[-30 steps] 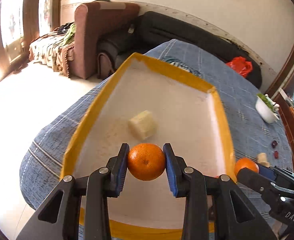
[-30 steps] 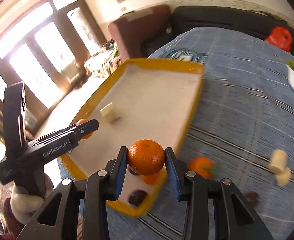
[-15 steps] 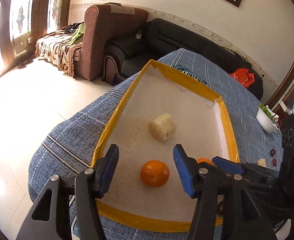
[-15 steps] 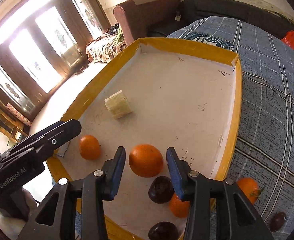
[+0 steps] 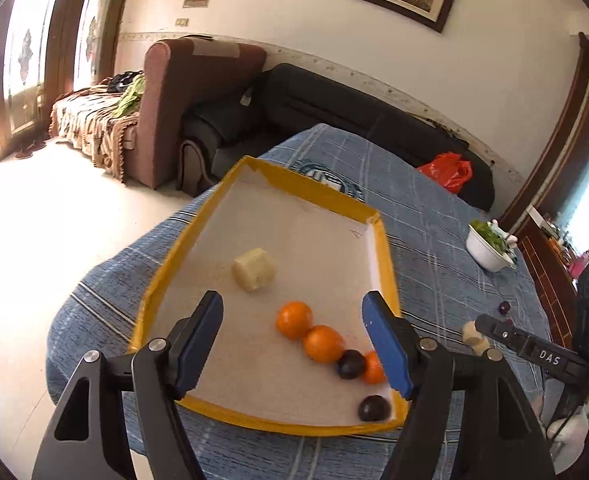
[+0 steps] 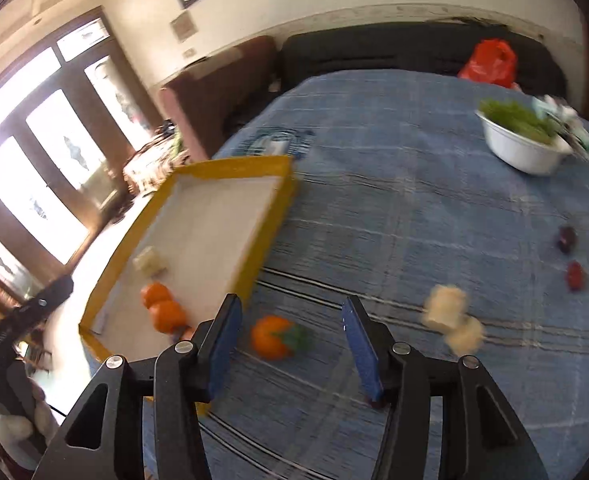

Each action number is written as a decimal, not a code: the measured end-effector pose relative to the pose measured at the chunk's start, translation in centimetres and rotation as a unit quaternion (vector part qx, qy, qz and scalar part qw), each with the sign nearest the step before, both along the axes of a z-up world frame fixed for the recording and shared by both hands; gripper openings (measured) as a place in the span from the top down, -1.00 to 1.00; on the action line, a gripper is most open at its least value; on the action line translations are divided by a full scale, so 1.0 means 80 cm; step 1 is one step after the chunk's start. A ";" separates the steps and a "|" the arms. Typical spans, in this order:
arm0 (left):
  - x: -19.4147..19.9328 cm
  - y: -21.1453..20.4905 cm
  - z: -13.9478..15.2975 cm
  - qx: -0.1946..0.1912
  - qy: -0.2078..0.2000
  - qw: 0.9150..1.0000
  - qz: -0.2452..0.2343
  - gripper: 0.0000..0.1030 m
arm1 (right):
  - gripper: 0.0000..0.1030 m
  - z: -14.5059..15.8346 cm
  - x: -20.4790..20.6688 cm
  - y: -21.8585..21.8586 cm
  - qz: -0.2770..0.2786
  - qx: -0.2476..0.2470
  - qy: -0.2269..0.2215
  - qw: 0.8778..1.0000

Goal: Organize fruits
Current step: 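Grasp a dark plum with the right tool while the left tool approaches a leafy orange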

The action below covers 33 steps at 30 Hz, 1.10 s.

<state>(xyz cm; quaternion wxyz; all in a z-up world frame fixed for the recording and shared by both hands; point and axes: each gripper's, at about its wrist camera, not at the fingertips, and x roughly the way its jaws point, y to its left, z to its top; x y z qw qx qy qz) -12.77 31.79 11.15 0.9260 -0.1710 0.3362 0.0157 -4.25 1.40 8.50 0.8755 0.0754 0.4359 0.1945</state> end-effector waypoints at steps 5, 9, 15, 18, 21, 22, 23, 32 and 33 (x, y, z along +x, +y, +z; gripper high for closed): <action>0.005 -0.046 -0.006 0.010 0.011 0.999 -0.043 -0.39 | -0.11 -0.032 -0.017 -0.046 -0.020 -0.002 0.027 0.999; 0.013 -0.081 -0.008 0.027 0.017 0.996 -0.080 -0.39 | -0.11 -0.048 -0.025 -0.052 -0.012 -0.005 0.034 0.999; 0.038 -0.147 -0.021 0.077 0.030 0.983 -0.163 -0.39 | -0.11 -0.070 -0.024 -0.034 0.005 -0.035 0.032 0.999; 0.061 -0.181 -0.033 0.110 0.044 0.971 -0.208 -0.39 | -0.10 -0.077 -0.023 -0.027 0.008 -0.050 0.031 0.998; 0.086 -0.210 -0.053 0.146 0.069 0.956 -0.244 -0.39 | 0.28 -0.084 -0.022 -0.026 0.007 -0.066 0.027 0.997; 0.096 -0.221 -0.062 0.158 0.078 0.951 -0.255 -0.39 | 0.38 -0.085 -0.021 -0.027 0.005 -0.069 0.027 0.997; 0.102 -0.226 -0.067 0.167 0.084 0.948 -0.259 -0.39 | 0.38 -0.086 -0.021 -0.029 0.007 -0.064 0.027 0.998; 0.130 -0.257 -0.102 0.214 0.137 0.924 -0.287 -0.08 | 0.38 -0.087 -0.023 -0.067 -0.010 -0.031 0.036 0.999; 0.127 -0.259 -0.104 0.208 0.140 0.923 -0.291 0.13 | 0.38 -0.087 -0.023 -0.071 -0.012 -0.028 0.036 0.999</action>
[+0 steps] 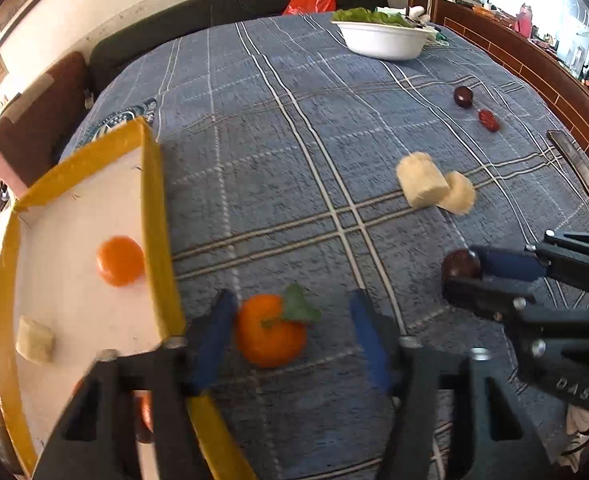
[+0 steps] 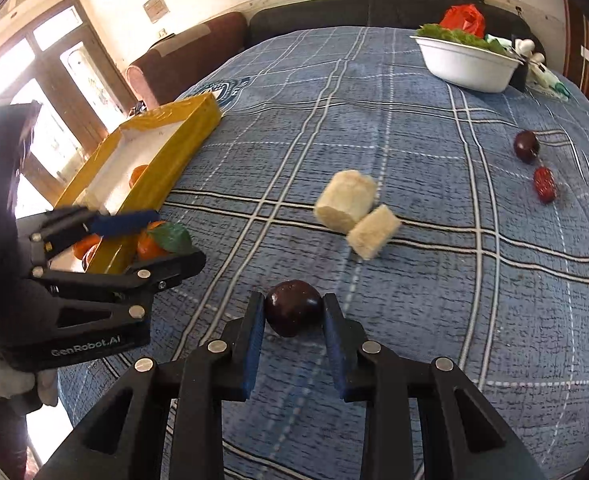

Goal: Organize fruits
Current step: 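Grasp a dark plum with the right tool while the left tool approaches a leafy orange, then grasp the leafy orange with the left tool while the right tool holds the plum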

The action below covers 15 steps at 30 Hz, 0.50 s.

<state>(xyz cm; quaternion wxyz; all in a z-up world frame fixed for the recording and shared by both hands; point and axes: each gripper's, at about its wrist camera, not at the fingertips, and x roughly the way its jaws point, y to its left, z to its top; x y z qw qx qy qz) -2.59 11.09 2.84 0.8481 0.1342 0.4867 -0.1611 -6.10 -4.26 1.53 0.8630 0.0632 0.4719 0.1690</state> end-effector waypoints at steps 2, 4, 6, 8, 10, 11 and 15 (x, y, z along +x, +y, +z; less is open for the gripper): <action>-0.006 -0.002 0.000 -0.030 0.018 0.999 -0.007 0.18 | 0.38 0.000 -0.002 -0.006 -0.003 0.005 0.001 1.000; -0.015 -0.004 0.005 -0.055 0.016 0.998 -0.017 0.17 | 0.39 0.000 -0.003 -0.012 -0.004 0.007 0.001 1.000; -0.023 -0.004 0.011 -0.070 0.008 0.997 -0.023 -0.01 | 0.39 0.000 -0.004 -0.016 -0.006 0.007 0.001 1.000; -0.024 -0.004 0.013 -0.071 -0.002 0.997 -0.019 -0.26 | 0.39 0.000 -0.004 -0.019 -0.008 0.010 0.000 1.000; -0.020 -0.005 0.010 -0.063 -0.001 0.998 -0.014 -0.29 | 0.39 0.000 -0.005 -0.020 -0.010 0.012 0.000 1.000; -0.021 -0.008 0.008 -0.061 0.002 0.998 -0.016 -0.29 | 0.38 0.000 -0.005 -0.020 -0.010 0.012 -0.001 1.000; -0.022 -0.018 -0.006 -0.052 0.004 0.998 -0.025 -0.29 | 0.38 -0.001 -0.001 -0.021 -0.009 0.011 -0.003 1.000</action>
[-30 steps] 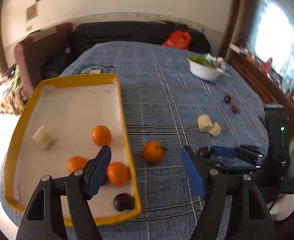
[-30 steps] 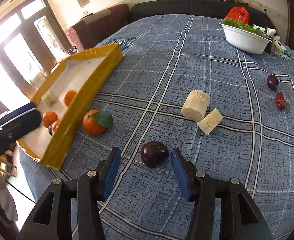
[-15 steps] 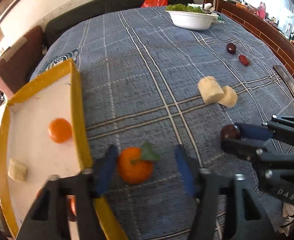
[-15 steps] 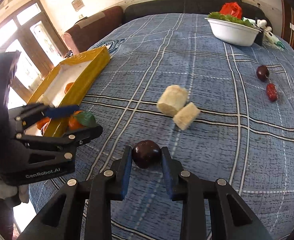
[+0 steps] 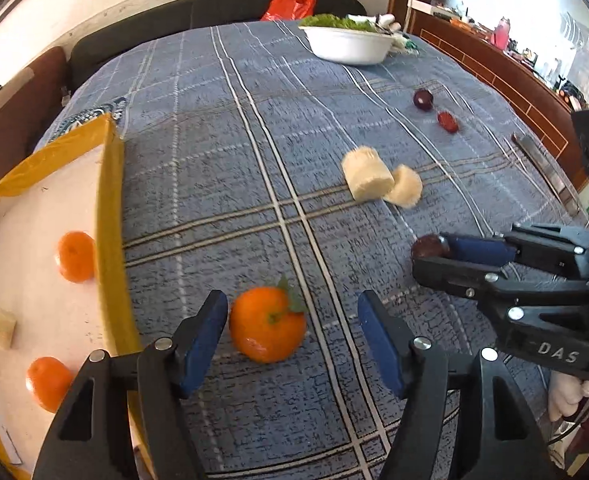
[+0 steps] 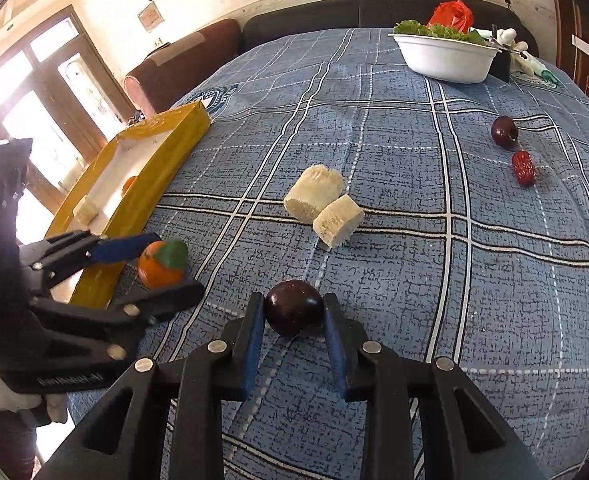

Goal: Organize fruits
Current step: 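Grasp the leafy orange with the left tool while the right tool holds the plum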

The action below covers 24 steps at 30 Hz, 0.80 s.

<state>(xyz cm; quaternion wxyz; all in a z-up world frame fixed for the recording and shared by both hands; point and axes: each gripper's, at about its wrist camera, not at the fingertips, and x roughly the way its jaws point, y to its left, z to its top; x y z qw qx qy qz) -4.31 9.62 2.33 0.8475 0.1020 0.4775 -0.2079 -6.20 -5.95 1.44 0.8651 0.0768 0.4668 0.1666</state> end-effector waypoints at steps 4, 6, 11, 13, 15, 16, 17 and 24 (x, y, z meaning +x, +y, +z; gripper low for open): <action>-0.003 -0.002 -0.006 0.000 -0.010 1.000 0.006 0.31 | 0.37 0.000 -0.004 -0.002 -0.003 -0.001 -0.002 1.000; -0.007 0.000 -0.005 -0.005 -0.011 1.000 0.012 0.31 | 0.37 0.000 -0.006 -0.002 -0.003 -0.003 -0.003 1.000; -0.020 0.006 0.003 -0.023 -0.022 0.999 0.024 0.31 | 0.37 0.003 -0.010 -0.002 -0.006 -0.008 -0.001 1.000; -0.025 0.010 0.011 -0.030 -0.030 0.999 0.031 0.31 | 0.38 0.004 -0.011 -0.001 -0.006 -0.010 -0.001 1.000; -0.031 0.017 0.019 -0.038 -0.037 0.998 0.040 0.31 | 0.39 0.006 -0.015 0.002 -0.006 -0.013 -0.002 1.000; -0.033 0.021 0.022 -0.042 -0.040 0.997 0.045 0.31 | 0.39 0.008 -0.016 0.003 -0.005 -0.014 -0.004 1.000; -0.036 0.027 0.027 -0.048 -0.043 0.997 0.053 0.31 | 0.39 0.012 -0.018 0.006 -0.004 -0.015 -0.007 1.000; -0.055 0.101 0.056 -0.076 -0.067 0.984 0.144 0.31 | 0.39 0.047 -0.024 0.037 0.018 -0.015 -0.029 0.999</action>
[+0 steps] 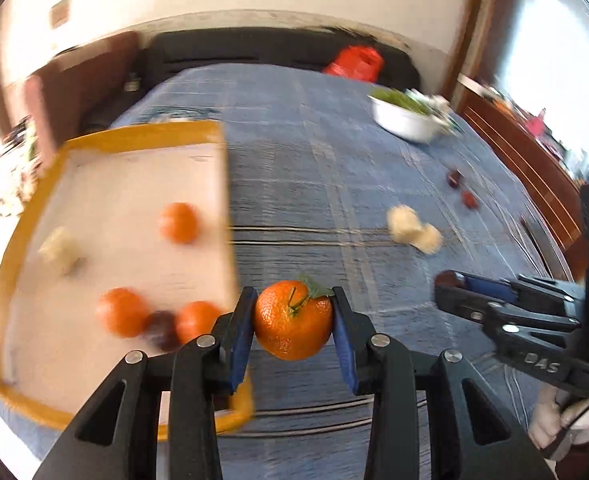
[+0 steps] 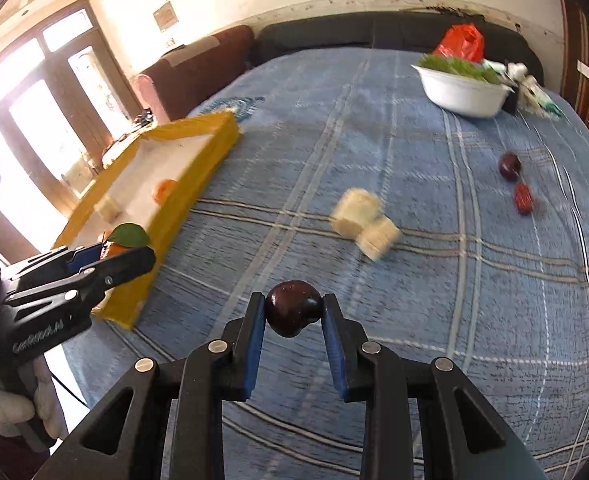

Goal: Organize fruits
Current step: 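Grasp the leafy orange with the left tool while the right tool holds the plum, then carry the plum and leafy orange over the tray and open both tools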

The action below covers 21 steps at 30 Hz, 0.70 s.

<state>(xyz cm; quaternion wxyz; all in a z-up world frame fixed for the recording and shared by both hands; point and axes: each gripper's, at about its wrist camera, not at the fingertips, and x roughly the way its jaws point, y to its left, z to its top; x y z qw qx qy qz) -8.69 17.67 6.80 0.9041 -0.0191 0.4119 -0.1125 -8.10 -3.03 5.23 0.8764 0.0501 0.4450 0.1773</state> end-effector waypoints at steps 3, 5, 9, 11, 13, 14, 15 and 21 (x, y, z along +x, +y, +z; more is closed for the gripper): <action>-0.007 0.043 0.008 0.005 -0.011 0.999 0.052 0.31 | 0.38 0.014 0.004 0.030 0.024 0.005 -0.006 1.000; -0.010 0.069 0.011 0.014 -0.018 0.996 0.085 0.31 | 0.38 0.020 0.007 0.054 0.042 0.009 -0.006 0.999; -0.015 0.116 0.008 0.037 -0.028 0.989 0.142 0.31 | 0.38 0.023 0.019 0.116 0.084 0.014 0.001 0.996; -0.013 0.133 0.002 0.039 -0.025 0.986 0.160 0.31 | 0.38 0.023 0.024 0.146 0.101 0.010 0.001 0.995; -0.011 0.145 -0.001 0.041 -0.024 0.984 0.169 0.31 | 0.38 0.021 0.032 0.175 0.117 0.006 0.003 0.993; -0.009 0.152 -0.004 0.044 -0.023 0.983 0.175 0.31 | 0.38 0.020 0.034 0.186 0.123 0.005 0.004 0.992; -0.008 0.155 -0.006 0.045 -0.023 0.983 0.178 0.30 | 0.38 0.018 0.038 0.199 0.129 0.002 0.004 0.992; -0.004 0.182 -0.016 0.039 -0.019 0.979 0.200 0.30 | 0.37 0.005 0.061 0.249 0.150 -0.008 0.011 0.989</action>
